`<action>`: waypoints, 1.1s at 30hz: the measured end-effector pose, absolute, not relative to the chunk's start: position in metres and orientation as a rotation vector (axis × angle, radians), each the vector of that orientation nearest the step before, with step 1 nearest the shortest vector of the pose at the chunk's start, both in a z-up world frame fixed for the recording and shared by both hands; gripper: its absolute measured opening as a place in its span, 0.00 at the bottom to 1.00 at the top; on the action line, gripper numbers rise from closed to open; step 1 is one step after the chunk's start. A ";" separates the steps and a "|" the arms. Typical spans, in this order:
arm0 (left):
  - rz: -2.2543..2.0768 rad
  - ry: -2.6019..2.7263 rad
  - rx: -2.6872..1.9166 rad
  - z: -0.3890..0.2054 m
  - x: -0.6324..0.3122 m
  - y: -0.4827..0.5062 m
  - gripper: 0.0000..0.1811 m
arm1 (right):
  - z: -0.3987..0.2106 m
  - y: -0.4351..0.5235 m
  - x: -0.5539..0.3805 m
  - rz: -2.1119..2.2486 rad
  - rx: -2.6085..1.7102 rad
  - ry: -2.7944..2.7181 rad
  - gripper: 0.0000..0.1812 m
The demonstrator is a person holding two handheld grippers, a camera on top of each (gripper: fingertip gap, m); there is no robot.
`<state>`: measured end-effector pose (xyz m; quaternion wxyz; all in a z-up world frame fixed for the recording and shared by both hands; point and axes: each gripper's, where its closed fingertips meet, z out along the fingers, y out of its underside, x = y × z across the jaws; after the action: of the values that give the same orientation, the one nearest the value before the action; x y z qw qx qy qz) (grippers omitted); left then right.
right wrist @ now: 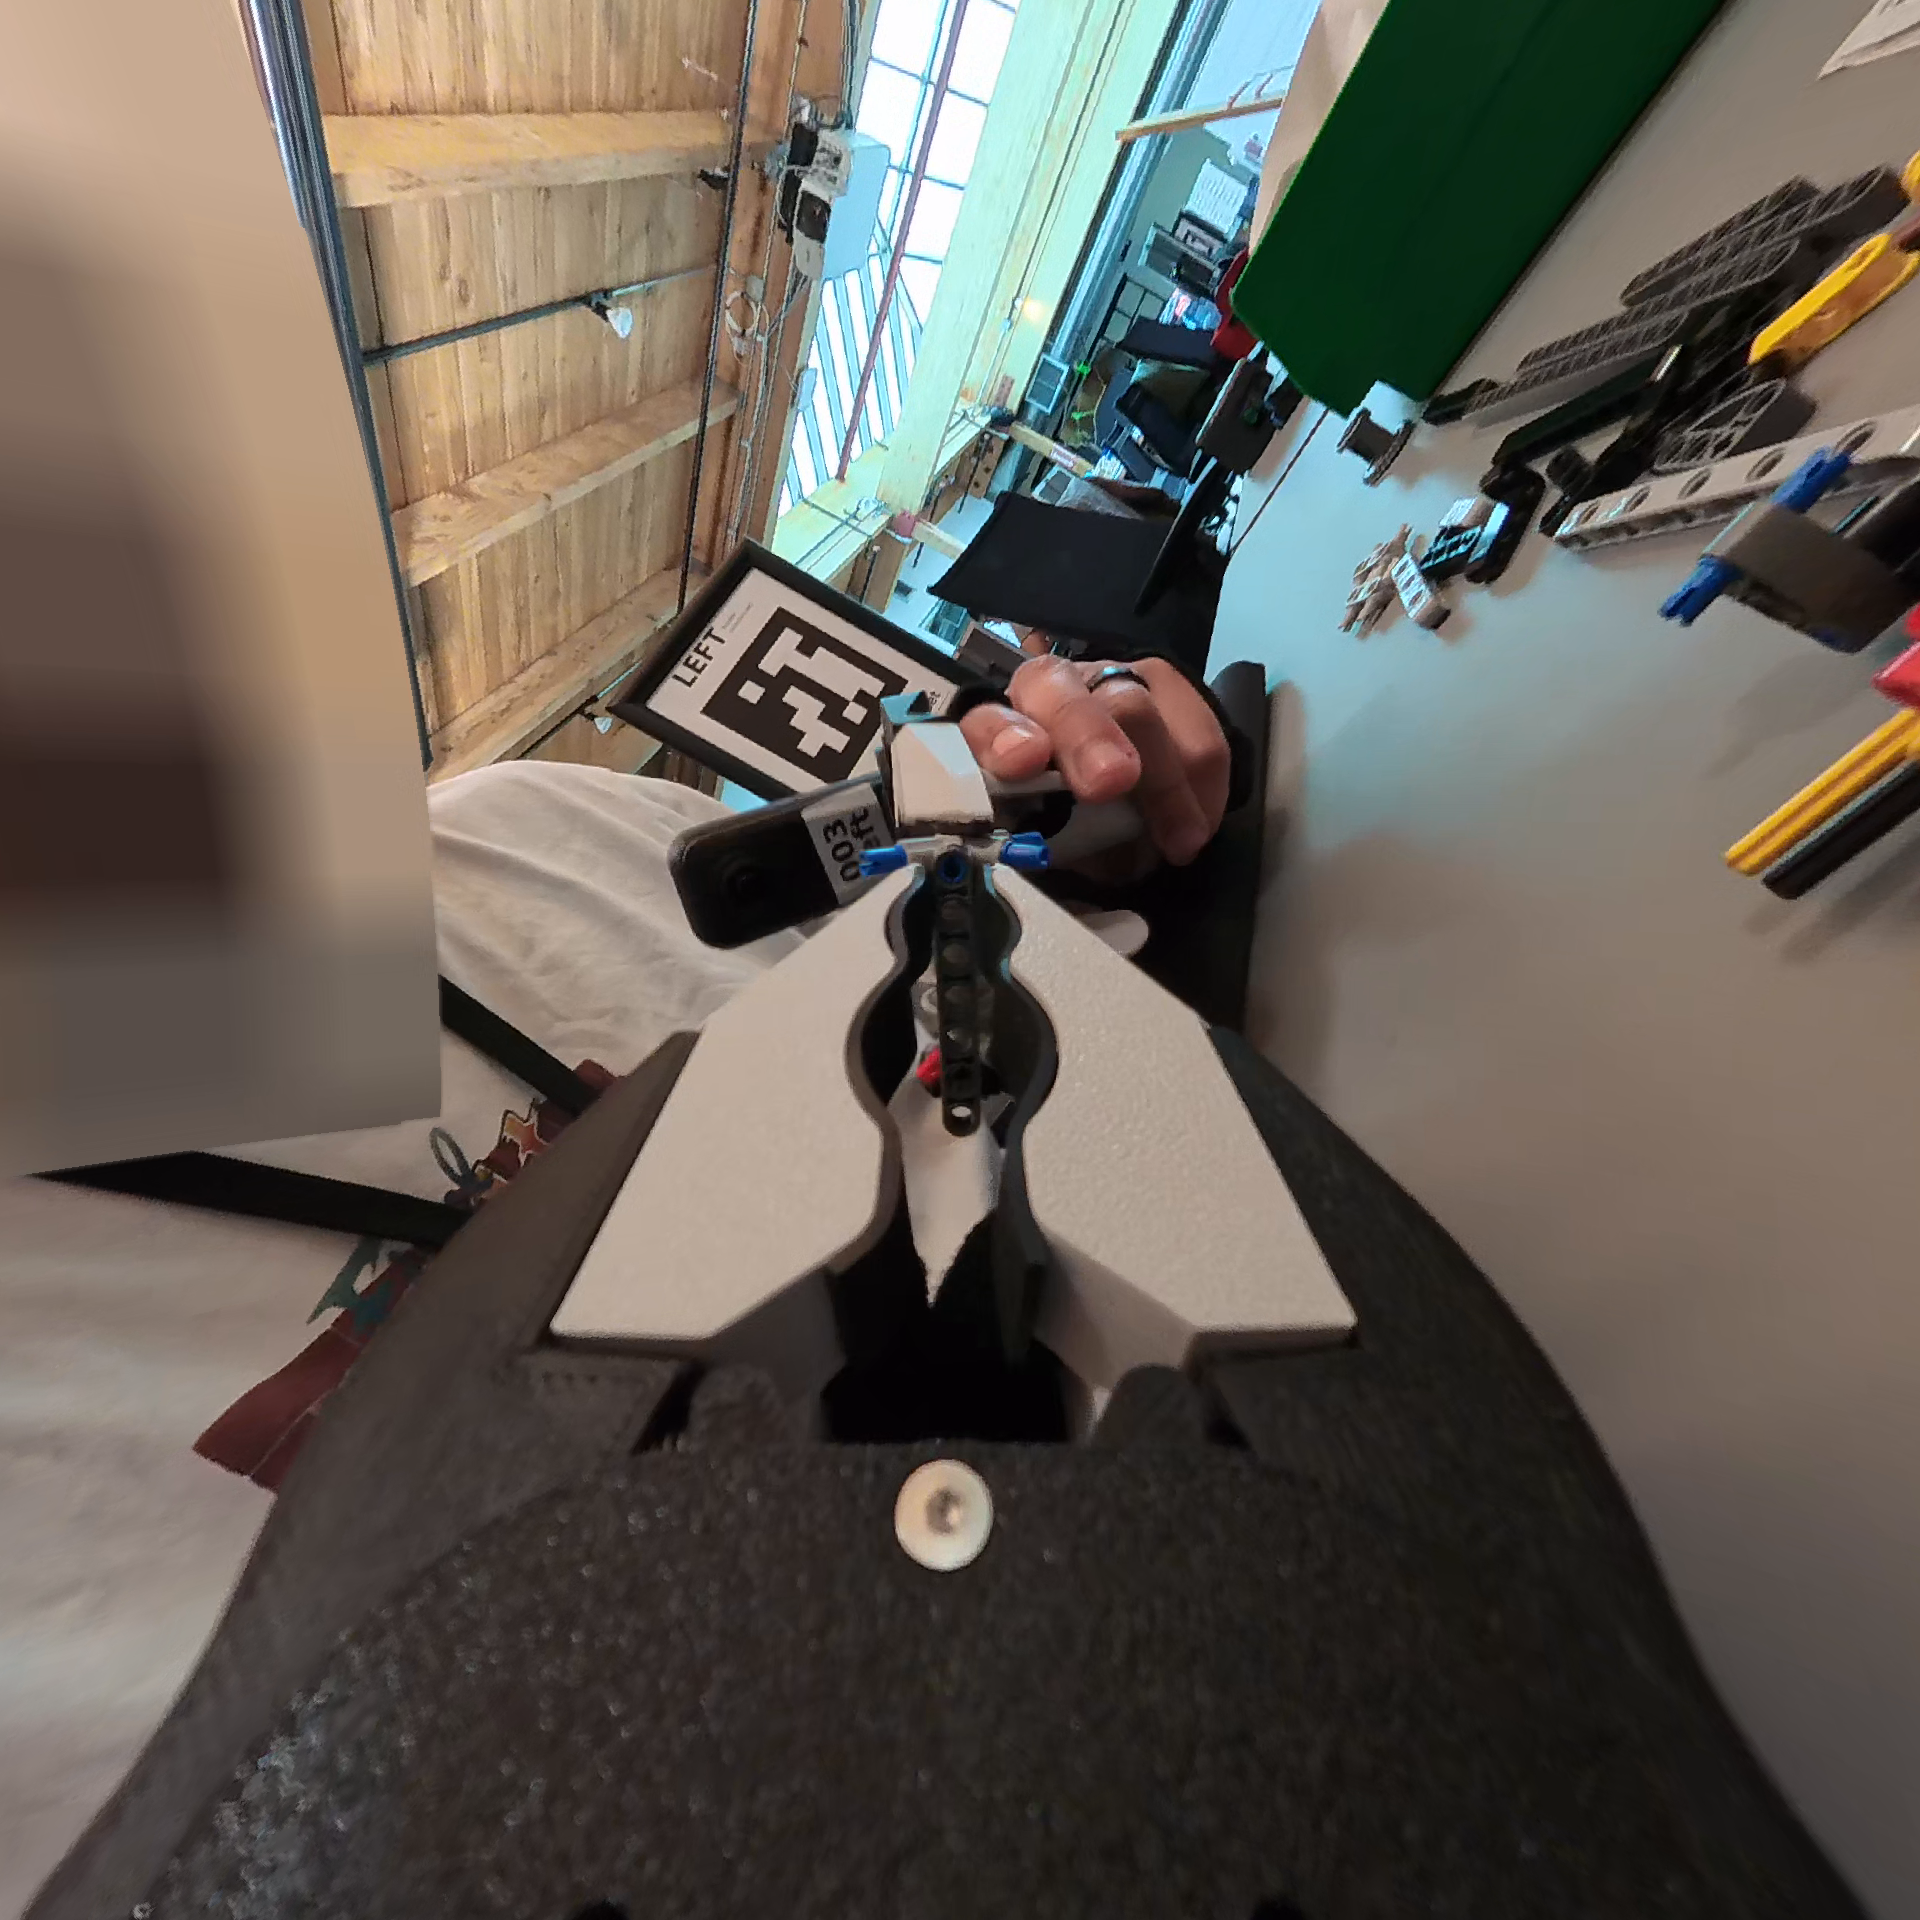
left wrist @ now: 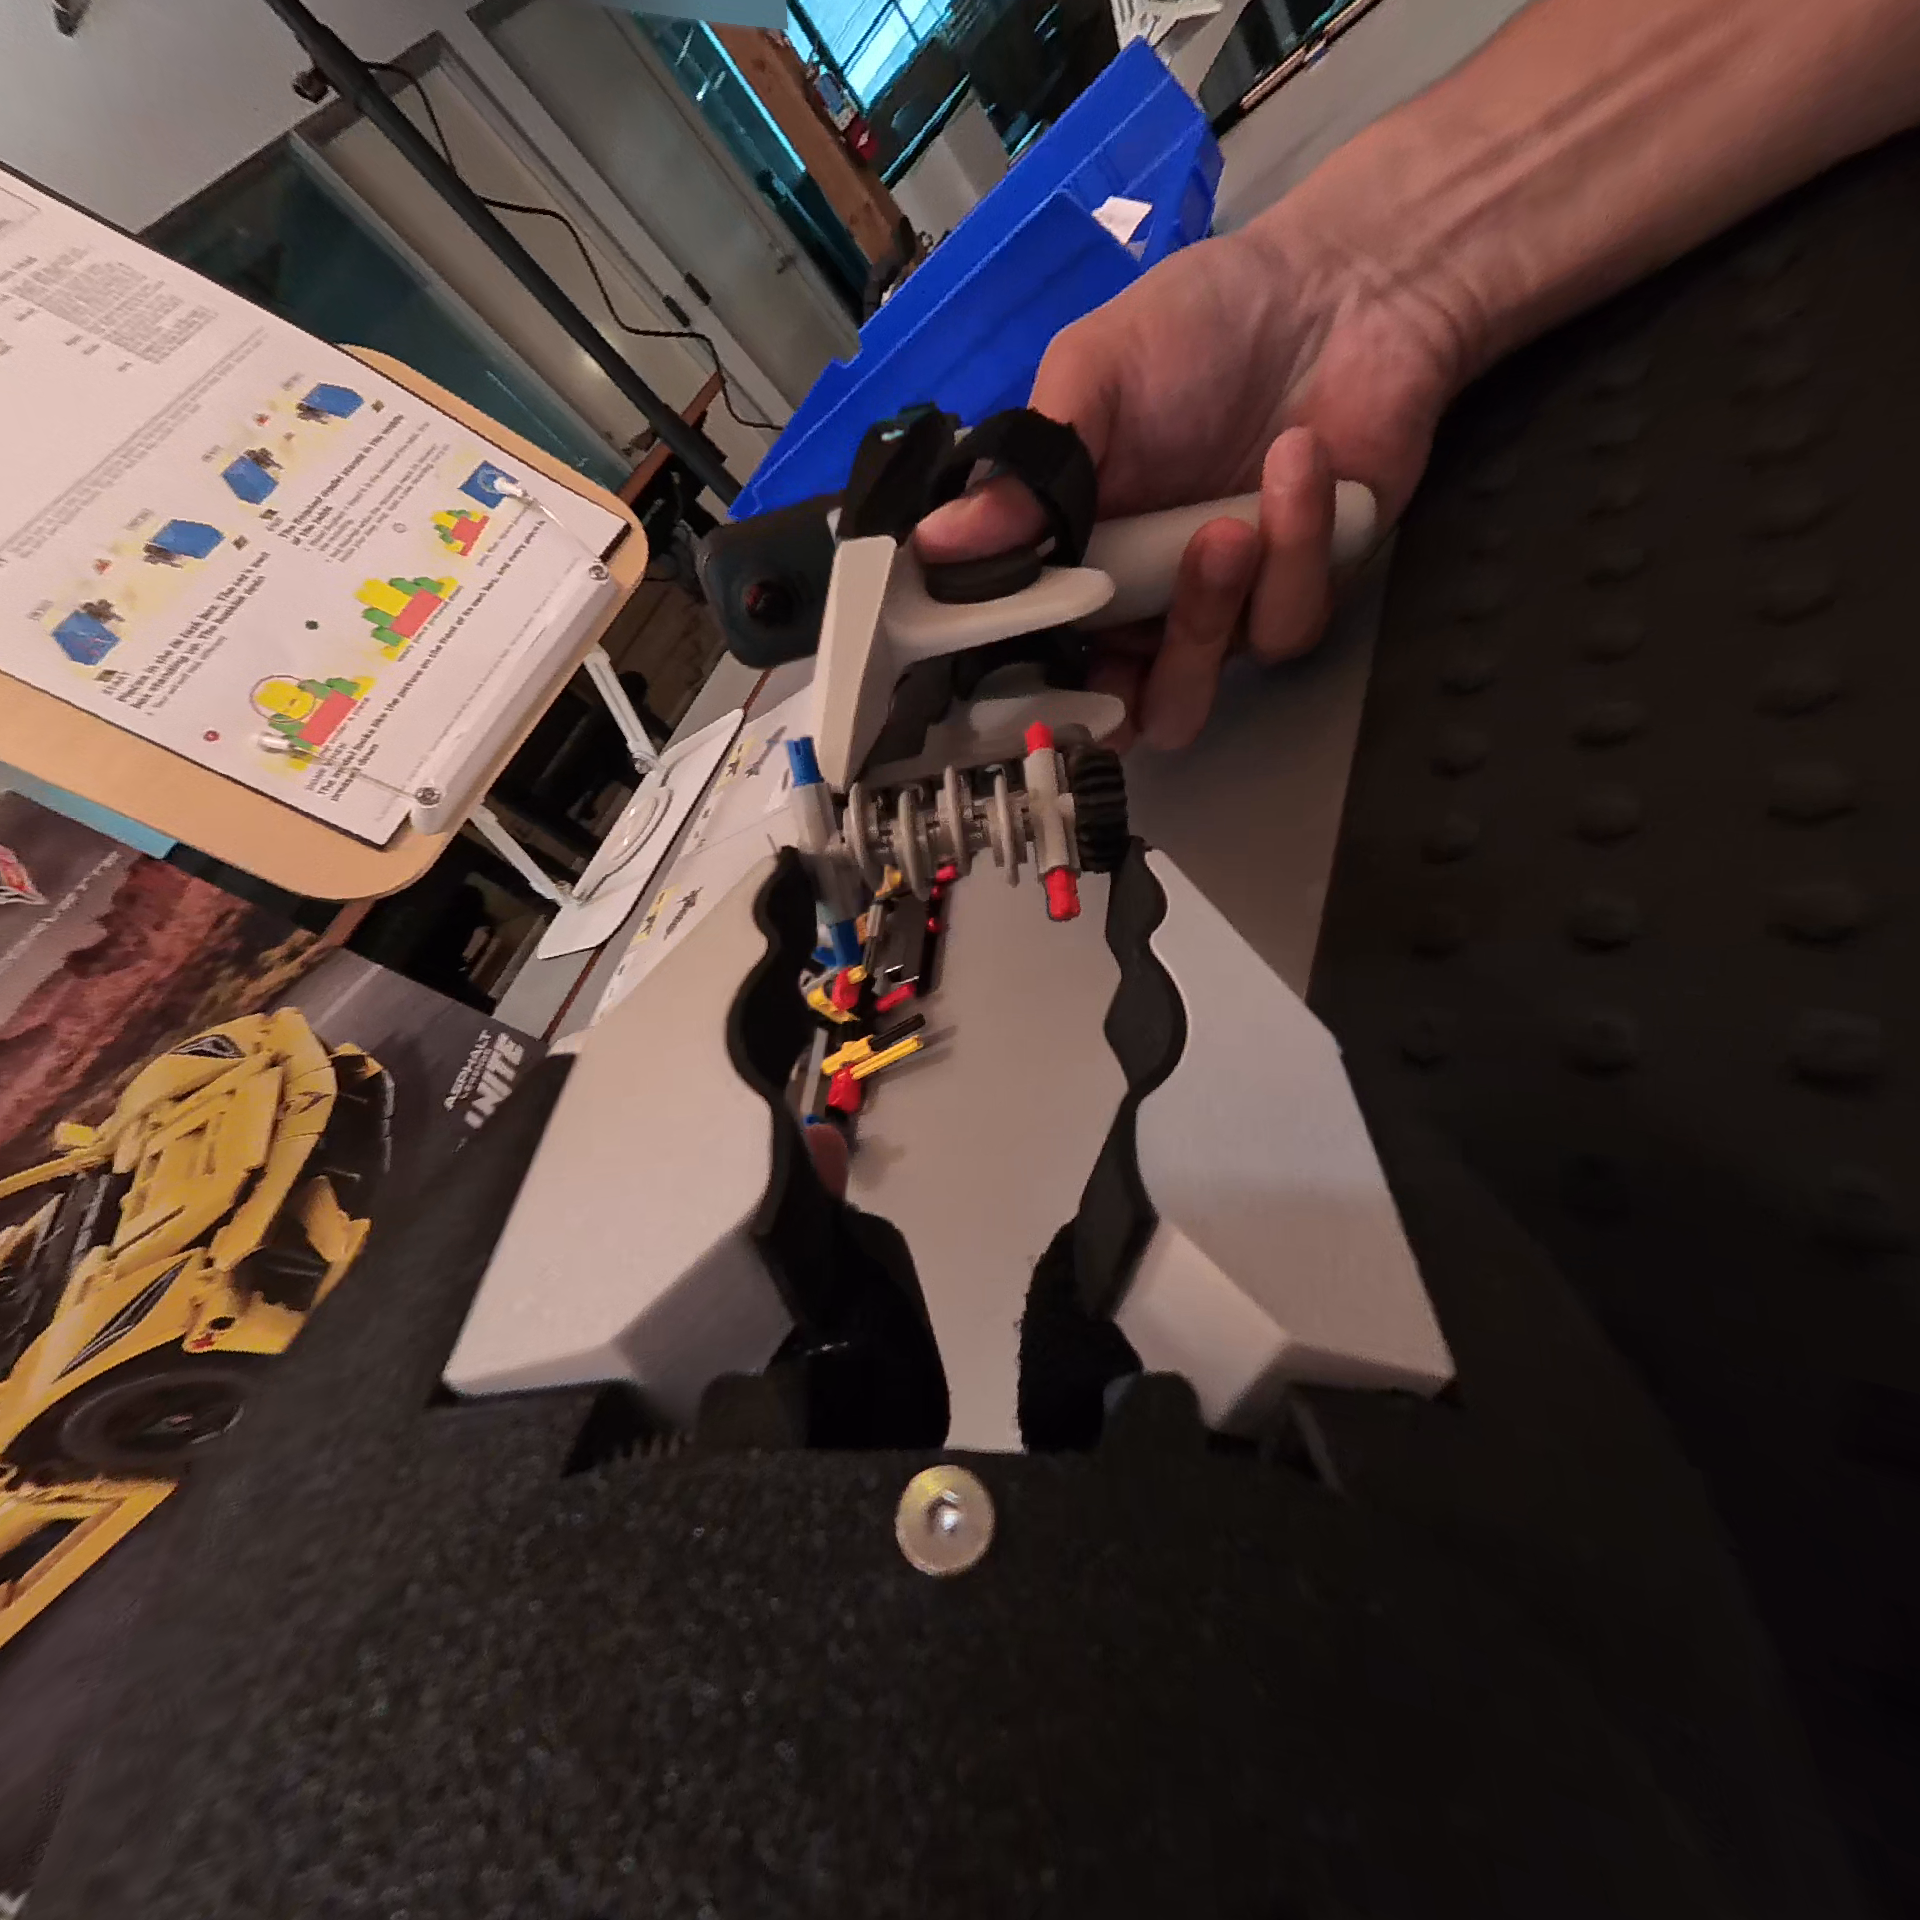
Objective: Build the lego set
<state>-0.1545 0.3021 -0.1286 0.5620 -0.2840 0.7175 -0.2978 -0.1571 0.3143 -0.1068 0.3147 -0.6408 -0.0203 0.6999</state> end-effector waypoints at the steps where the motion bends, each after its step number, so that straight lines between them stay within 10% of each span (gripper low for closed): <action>1: -0.704 1.694 -0.670 -0.129 -0.154 0.302 0.31 | -0.108 0.313 -0.157 1.867 -1.691 -0.050 0.03; 33: -1.053 1.482 -0.590 -0.079 -0.170 0.294 0.31 | -0.086 0.286 -0.172 2.009 -1.577 -0.274 0.10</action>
<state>-0.1698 0.2937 -0.0787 0.5771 -0.2523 0.6331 -0.4499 -0.1720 0.2855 -0.0857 0.2828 -0.5889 -0.1024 0.7502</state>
